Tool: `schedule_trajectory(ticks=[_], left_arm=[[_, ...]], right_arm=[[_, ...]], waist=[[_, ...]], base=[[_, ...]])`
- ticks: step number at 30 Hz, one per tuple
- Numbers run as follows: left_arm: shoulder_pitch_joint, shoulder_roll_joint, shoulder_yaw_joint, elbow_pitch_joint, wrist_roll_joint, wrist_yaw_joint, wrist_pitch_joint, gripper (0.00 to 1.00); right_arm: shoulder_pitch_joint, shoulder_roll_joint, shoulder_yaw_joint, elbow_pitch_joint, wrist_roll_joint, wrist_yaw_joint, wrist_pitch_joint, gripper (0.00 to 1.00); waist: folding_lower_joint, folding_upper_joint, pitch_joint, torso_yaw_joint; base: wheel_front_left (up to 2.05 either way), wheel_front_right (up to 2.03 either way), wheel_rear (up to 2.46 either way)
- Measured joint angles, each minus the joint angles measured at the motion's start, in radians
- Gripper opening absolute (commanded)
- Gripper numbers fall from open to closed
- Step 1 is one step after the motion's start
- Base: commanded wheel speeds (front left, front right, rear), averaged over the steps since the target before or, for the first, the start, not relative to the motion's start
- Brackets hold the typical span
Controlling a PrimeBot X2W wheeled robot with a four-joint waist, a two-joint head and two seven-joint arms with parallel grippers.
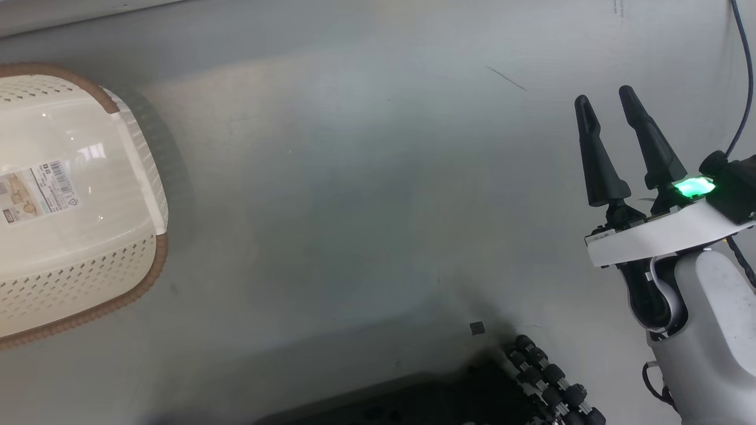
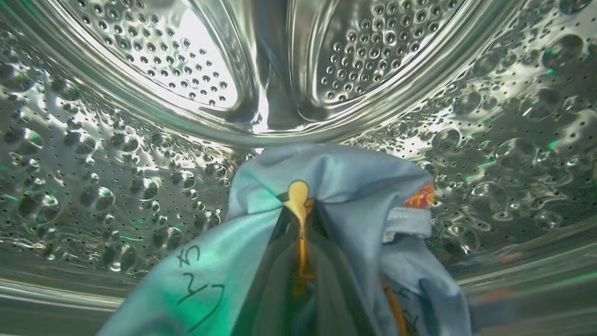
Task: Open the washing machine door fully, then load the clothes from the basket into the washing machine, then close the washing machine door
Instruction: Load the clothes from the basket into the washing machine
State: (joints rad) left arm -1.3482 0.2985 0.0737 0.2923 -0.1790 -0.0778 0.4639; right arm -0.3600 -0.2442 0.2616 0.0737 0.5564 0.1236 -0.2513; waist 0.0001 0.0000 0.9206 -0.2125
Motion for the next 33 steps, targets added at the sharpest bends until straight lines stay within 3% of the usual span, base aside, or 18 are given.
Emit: schedule_trajectory(ticks=[7, 13, 22, 23, 24, 25, 33], left_arm=[[-0.081, 0.013, -0.005, -0.013, 0.004, 0.0, 0.021, 0.0], [-0.169, 0.086, -0.047, -0.106, 0.112, -0.008, -0.136, 0.0], [-0.18, 0.085, -0.065, -0.075, 0.14, -0.011, -0.235, 0.0], [-0.174, 0.08, -0.06, -0.061, 0.134, -0.006, -0.235, 0.18], [-0.164, 0.076, -0.059, -0.051, 0.13, -0.006, -0.236, 0.89], [-0.154, 0.069, -0.053, -0.036, 0.123, 0.0, -0.236, 1.0], [-0.066, 0.022, -0.036, 0.033, 0.09, 0.019, -0.297, 1.0]], right_arm=[[-0.028, 0.007, 0.028, 0.005, 0.001, 0.0, 0.0, 1.0], [-0.046, 0.011, 0.041, 0.01, 0.009, 0.0, 0.0, 1.0], [-0.066, 0.016, 0.041, 0.024, 0.018, 0.0, 0.0, 1.0], [-0.069, 0.016, 0.04, 0.026, 0.018, 0.0, 0.0, 1.0], [-0.072, 0.016, 0.039, 0.027, 0.018, 0.0, 0.0, 1.0], [-0.075, 0.016, 0.037, 0.028, 0.018, 0.0, 0.0, 1.0], [-0.08, 0.008, 0.012, 0.038, 0.016, 0.0, 0.0, 1.0]], waist=[[0.0, 0.0, 0.035, -0.002], [-0.0001, 0.0, 0.059, -0.014], [-0.0001, 0.0, 0.07, -0.025], [-0.0001, 0.0, 0.07, -0.025], [-0.0001, 0.0, 0.069, -0.024], [-0.0001, 0.0, 0.067, -0.023], [-0.0001, 0.0, 0.031, -0.009]], base=[[0.0, 0.0, 0.0], [0.0, 0.0, 0.0], [0.0, 0.0, 0.0], [0.0, 0.0, 0.0], [0.0, 0.0, 0.0], [0.0, 0.0, 0.0], [0.0, 0.0, 0.0]])
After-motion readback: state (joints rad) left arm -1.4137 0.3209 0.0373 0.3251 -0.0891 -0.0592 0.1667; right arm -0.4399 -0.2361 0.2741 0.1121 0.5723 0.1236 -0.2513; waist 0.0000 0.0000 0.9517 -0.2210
